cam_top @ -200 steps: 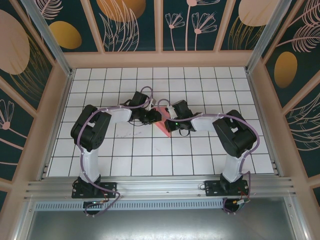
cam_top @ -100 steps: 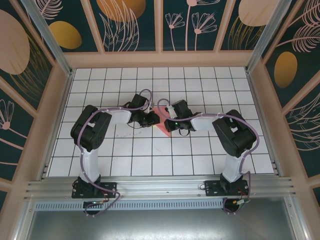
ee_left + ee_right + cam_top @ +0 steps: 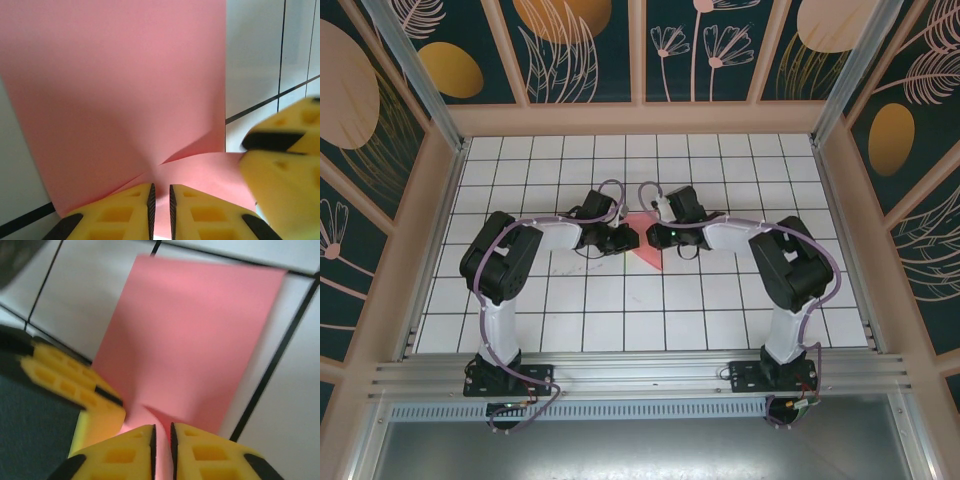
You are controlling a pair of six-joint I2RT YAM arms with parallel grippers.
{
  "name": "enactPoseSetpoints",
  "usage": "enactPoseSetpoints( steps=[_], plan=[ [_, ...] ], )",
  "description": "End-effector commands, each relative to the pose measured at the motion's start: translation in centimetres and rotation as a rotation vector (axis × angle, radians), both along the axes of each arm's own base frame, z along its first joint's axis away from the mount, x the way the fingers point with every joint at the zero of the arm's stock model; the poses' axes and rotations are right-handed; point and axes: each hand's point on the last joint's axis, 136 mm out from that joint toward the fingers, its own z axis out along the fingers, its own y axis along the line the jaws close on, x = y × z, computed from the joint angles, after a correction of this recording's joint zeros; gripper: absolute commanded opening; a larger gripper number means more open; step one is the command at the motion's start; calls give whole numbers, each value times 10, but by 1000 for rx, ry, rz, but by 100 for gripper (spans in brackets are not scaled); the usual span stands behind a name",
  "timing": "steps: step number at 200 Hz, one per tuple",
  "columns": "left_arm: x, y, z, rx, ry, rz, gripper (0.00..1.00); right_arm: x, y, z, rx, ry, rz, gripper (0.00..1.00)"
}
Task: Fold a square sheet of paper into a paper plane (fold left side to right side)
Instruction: Third fold the triangle at the center of the table.
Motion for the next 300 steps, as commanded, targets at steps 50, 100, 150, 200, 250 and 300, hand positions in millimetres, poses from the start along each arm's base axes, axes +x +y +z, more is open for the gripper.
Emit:
enactPoseSetpoints(
  steps=[50, 100, 150, 200, 250, 300],
  plan=[
    [-23, 22, -37, 118, 87, 14, 17, -40, 7, 56, 180, 89, 74, 25],
    [-22, 22, -34, 118, 80, 15, 17, -76, 22, 33, 313, 315, 136, 17],
    [-22, 22, -35, 119, 83, 16, 17, -81, 18, 2, 239, 388, 126, 17],
    [-21, 23, -35, 120, 83, 15, 17, -85, 13, -17, 178, 417, 113, 17],
    [-21, 22, -35, 122, 83, 13, 17, -88, 10, -29, 133, 431, 102, 18],
    [-21, 22, -34, 122, 82, 13, 17, -90, 8, -33, 119, 442, 95, 18]
  ],
)
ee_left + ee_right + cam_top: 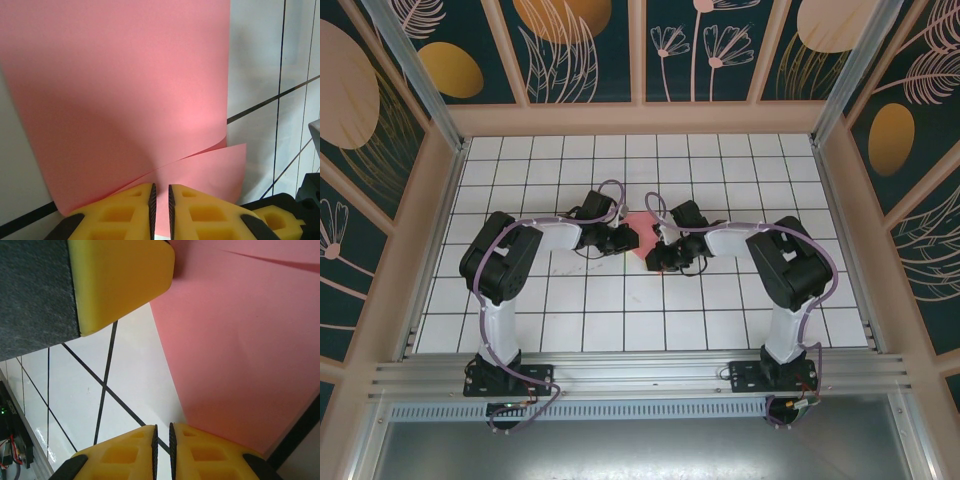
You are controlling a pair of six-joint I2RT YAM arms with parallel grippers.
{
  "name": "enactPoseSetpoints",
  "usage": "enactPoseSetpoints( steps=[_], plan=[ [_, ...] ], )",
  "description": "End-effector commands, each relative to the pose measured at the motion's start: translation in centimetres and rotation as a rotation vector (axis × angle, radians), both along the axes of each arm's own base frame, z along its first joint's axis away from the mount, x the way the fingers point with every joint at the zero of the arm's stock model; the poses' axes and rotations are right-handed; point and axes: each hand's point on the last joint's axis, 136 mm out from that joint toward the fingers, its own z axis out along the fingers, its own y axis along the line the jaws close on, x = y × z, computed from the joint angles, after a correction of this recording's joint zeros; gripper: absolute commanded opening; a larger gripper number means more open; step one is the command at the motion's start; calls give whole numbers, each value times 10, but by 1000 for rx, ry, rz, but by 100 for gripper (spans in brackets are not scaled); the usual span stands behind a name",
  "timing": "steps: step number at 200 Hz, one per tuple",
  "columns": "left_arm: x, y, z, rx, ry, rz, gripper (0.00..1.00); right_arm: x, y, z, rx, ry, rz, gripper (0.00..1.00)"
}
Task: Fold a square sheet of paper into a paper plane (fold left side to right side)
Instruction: Third fold the triangle at the center of the table.
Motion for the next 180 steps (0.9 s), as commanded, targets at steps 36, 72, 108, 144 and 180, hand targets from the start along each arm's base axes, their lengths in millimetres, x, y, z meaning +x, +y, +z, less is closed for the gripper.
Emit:
enactPoseSetpoints(
  steps=[36, 72, 108, 144, 180],
  plan=[
    [-21, 22, -35, 125, 87, 11, 17, -11, -11, -16, -70, 45, 5, 18],
    [-19, 22, -35, 127, 84, 12, 17, -26, -28, -26, -96, 93, -29, 14],
    [-19, 22, -35, 130, 82, 12, 17, -37, -33, -18, -74, 97, -33, 0],
    [-18, 21, -33, 126, 77, 15, 17, -28, -24, 21, -9, 41, -39, 0],
    [-18, 21, -32, 123, 76, 18, 17, -13, -14, 44, 40, 9, -66, 0]
  ],
)
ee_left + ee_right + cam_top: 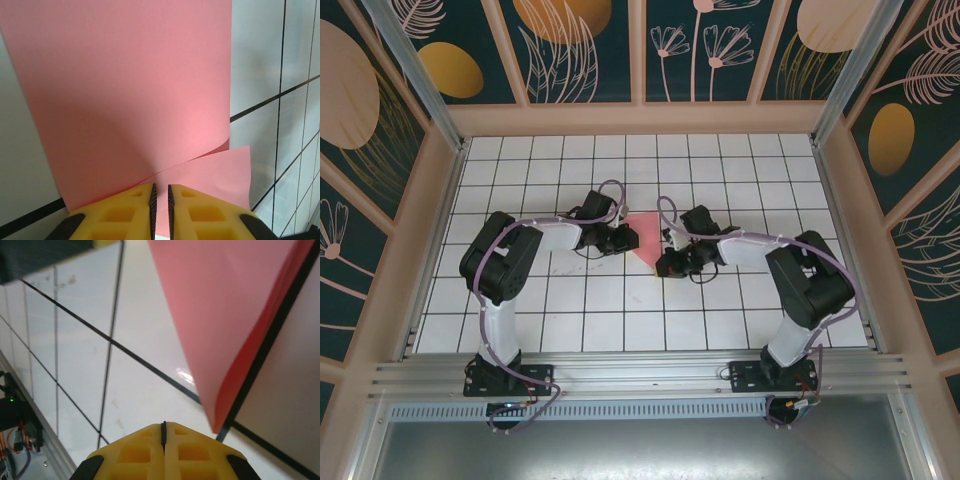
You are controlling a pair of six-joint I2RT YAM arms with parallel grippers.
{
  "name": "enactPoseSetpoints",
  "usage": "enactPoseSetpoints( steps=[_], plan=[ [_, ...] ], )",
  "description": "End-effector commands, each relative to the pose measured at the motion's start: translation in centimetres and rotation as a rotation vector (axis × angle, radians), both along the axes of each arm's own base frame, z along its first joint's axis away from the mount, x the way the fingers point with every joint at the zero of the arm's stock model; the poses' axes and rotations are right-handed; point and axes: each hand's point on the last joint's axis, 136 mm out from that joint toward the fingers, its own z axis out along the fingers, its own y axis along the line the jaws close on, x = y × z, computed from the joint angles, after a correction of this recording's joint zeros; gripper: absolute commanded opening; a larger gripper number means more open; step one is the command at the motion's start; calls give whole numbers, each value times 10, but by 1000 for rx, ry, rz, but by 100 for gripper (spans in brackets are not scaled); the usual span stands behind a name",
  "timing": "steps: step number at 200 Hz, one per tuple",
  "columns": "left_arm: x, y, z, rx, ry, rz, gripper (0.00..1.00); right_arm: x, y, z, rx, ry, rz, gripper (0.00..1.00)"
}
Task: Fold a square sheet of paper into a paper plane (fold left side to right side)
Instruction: Third fold the triangle at the center of the table.
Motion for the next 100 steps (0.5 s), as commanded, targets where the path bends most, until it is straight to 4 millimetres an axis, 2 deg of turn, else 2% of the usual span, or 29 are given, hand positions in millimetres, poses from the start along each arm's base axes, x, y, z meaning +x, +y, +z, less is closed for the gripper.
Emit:
enactPoseSetpoints(
  steps=[1, 50, 100],
  plan=[
    [-18, 21, -32, 118, 82, 22, 17, 10, 8, 21, 41, -6, -24, 0],
    [-17, 20, -31, 114, 80, 23, 17, 28, 9, -2, -20, 25, -85, 0],
    [-15, 19, -26, 105, 69, 23, 17, 20, 0, -25, -86, 80, -94, 0]
  ],
)
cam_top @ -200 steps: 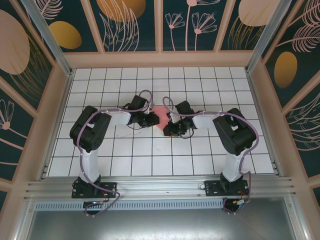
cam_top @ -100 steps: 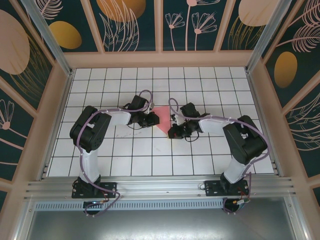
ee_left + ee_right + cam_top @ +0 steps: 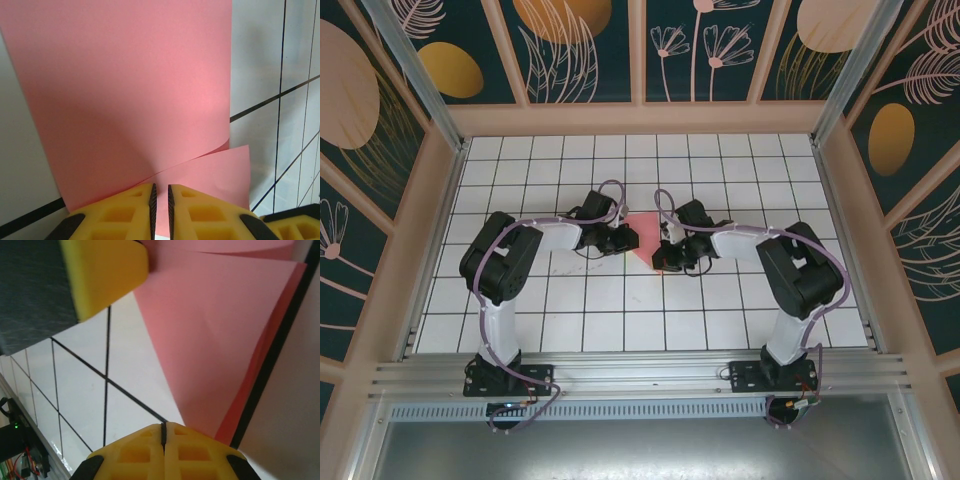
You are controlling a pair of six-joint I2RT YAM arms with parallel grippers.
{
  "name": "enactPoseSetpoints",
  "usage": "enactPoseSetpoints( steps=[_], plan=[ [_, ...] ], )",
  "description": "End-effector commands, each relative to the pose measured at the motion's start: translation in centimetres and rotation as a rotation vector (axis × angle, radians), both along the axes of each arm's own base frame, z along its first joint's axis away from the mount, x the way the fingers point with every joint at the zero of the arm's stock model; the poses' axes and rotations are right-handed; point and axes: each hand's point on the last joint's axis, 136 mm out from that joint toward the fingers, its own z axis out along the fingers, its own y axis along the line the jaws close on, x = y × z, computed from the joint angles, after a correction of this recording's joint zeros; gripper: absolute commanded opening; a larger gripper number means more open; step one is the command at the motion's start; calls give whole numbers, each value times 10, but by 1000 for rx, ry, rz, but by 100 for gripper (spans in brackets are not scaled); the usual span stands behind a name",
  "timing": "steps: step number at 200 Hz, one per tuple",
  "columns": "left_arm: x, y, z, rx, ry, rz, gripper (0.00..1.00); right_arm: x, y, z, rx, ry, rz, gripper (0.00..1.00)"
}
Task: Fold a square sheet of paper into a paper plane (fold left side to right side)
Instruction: Third fold the triangle at the center of the table.
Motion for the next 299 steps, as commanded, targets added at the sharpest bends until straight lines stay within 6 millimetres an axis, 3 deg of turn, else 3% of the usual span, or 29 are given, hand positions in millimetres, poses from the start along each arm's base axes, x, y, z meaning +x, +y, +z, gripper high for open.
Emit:
enactPoseSetpoints(
  steps=[1, 66, 105, 123, 155, 182, 222, 299],
  plan=[
    [-15, 19, -26, 105, 70, 22, 17, -1, -7, -11, -50, 33, -22, 0],
    [-8, 16, -12, 88, 27, 19, 19, -14, -16, -33, -87, 110, -59, 0],
    [0, 10, 25, 38, -85, 14, 22, -15, -32, -45, -90, 168, -113, 0],
    [-4, 3, 42, 16, -121, -10, 22, -17, -34, -48, -93, 176, -115, 0],
    [-23, -18, 53, -26, -123, -69, 19, -18, -35, -51, -99, 180, -108, 0],
    [-36, -36, 52, -61, -105, -111, 18, -19, -35, -53, -104, 182, -101, 0],
    [-41, -53, 30, -44, -62, -140, 16, -17, -34, -53, -108, 179, -95, 0],
    [-42, -39, -7, 61, -15, -99, 14, -19, -34, -55, -123, 184, -86, 0]
  ],
)
